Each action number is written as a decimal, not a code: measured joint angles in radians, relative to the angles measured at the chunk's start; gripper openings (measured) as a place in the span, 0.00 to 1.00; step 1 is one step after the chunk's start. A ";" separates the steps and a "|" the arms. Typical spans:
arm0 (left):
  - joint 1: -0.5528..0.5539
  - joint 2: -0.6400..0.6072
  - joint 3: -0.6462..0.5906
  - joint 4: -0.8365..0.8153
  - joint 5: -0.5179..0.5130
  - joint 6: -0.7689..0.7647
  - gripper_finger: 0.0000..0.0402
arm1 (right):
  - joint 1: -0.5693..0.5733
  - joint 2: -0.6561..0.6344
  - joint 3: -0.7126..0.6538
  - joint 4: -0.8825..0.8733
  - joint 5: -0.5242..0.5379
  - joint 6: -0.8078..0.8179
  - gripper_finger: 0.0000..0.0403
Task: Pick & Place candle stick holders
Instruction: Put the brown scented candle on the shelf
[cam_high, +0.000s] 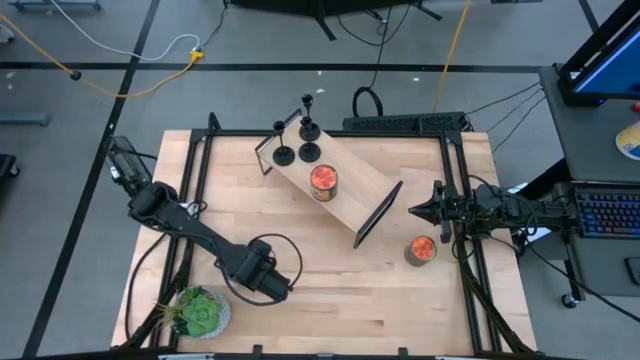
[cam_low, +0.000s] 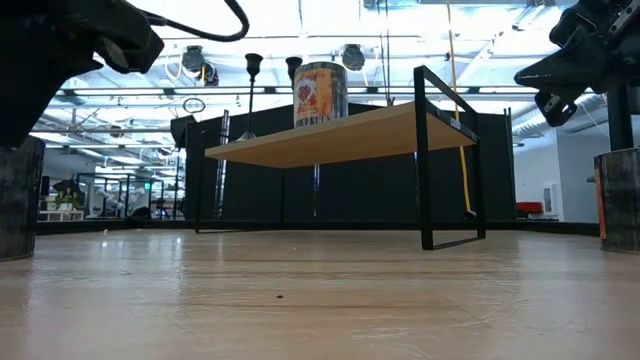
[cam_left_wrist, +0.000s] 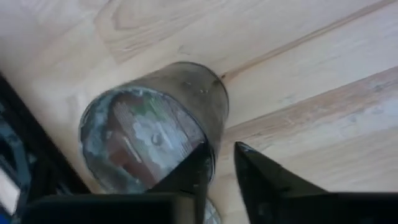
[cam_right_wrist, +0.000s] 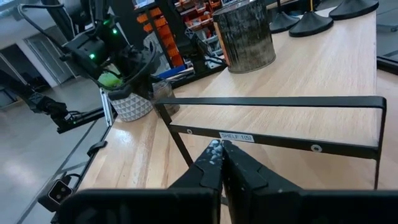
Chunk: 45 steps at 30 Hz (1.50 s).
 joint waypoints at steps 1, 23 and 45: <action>0.000 0.000 -0.009 0.012 -0.003 0.006 0.16 | 0.000 0.000 0.000 0.000 0.000 0.009 0.00; 0.028 -0.149 0.047 0.143 -0.042 0.169 0.01 | 0.000 0.011 0.000 0.202 -0.010 0.026 0.00; 0.176 -0.034 0.610 0.071 -0.128 0.611 0.00 | 0.003 0.723 0.154 0.702 -0.350 -0.208 0.01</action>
